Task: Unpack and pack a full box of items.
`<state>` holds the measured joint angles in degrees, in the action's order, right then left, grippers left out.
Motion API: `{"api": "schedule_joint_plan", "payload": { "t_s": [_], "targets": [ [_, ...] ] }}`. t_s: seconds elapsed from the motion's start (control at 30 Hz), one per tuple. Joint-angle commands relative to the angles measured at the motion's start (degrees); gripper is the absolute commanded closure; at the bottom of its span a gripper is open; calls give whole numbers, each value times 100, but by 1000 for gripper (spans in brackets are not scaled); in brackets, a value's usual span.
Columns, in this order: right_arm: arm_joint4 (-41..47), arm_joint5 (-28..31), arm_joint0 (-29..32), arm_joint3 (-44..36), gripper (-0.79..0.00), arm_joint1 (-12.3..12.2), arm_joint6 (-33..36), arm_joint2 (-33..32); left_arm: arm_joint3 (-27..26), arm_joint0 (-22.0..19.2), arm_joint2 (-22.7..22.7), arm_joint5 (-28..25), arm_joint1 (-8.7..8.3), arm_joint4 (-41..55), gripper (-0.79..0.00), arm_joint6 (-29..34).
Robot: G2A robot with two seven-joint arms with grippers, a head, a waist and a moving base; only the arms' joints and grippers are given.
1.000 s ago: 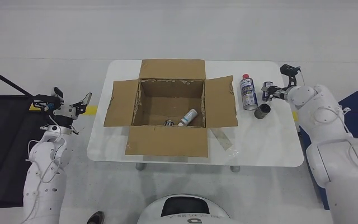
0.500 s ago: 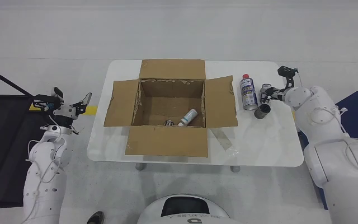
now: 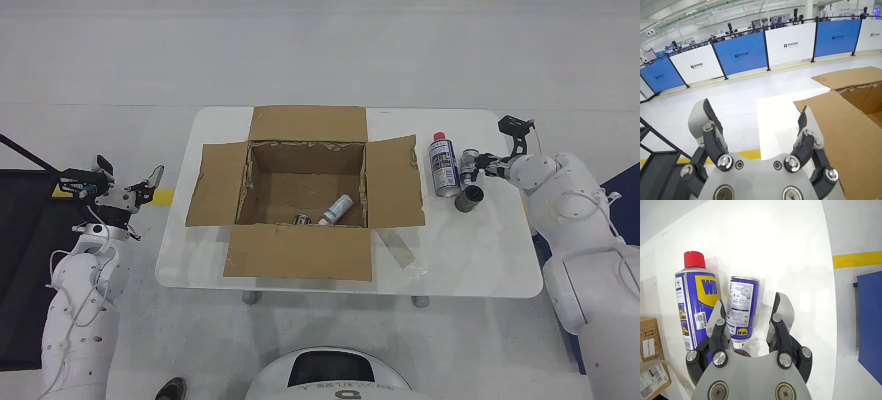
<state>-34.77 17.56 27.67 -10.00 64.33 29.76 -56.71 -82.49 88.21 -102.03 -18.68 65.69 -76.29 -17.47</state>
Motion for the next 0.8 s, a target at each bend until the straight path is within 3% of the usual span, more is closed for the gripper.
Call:
{"api": "schedule_joint_plan", "payload": {
  "t_s": [0.0,0.2,0.27,0.3,0.33,0.5,0.77],
  "targets": [
    [10,9,2,1,-517,-1,5,-9,0,0,0,0,0,0,-785,0],
    [97,25,-13,0,-600,-7,-10,-66,0,0,0,0,0,0,-785,0],
    [132,22,-25,2,-671,-17,-103,-94,0,0,0,0,0,0,-785,0],
    [203,22,-44,16,-763,-29,-186,-136,0,0,0,0,0,0,-785,0],
    [321,51,-75,35,-785,-46,-240,-201,0,0,0,0,0,0,-785,0],
    [879,571,-298,128,-785,-235,-131,-543,0,0,0,0,0,0,-785,0],
    [980,998,-235,-69,-785,-432,-249,-700,0,0,0,0,0,0,-785,0]
  ]
}}
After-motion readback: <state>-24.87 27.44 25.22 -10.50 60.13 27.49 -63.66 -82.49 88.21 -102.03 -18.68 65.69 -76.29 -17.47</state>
